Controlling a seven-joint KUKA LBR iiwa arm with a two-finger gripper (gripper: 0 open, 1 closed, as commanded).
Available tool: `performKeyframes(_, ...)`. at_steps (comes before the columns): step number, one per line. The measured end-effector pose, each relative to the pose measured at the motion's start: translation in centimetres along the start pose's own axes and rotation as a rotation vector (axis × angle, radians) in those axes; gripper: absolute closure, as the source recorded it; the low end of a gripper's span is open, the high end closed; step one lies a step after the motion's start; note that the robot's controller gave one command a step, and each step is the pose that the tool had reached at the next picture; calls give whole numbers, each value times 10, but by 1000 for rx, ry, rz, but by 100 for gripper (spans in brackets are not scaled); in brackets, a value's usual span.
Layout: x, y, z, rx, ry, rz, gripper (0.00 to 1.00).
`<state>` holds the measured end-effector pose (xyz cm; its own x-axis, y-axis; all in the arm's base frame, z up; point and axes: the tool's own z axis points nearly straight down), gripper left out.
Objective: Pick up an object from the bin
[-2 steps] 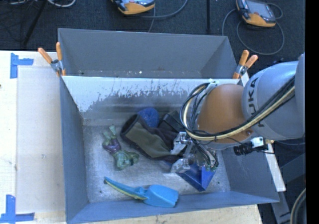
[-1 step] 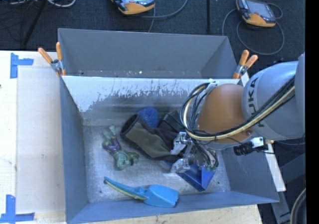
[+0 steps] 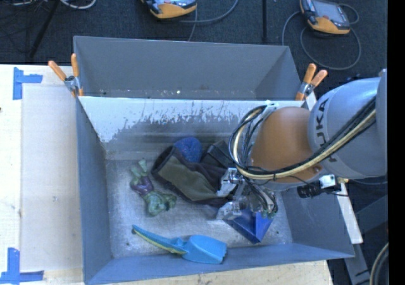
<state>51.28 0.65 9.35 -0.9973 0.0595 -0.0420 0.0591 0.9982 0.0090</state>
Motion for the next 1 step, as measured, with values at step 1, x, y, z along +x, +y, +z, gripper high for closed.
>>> performKeyframes(1, -13, -26, -47, 7, 44, -54, 100)
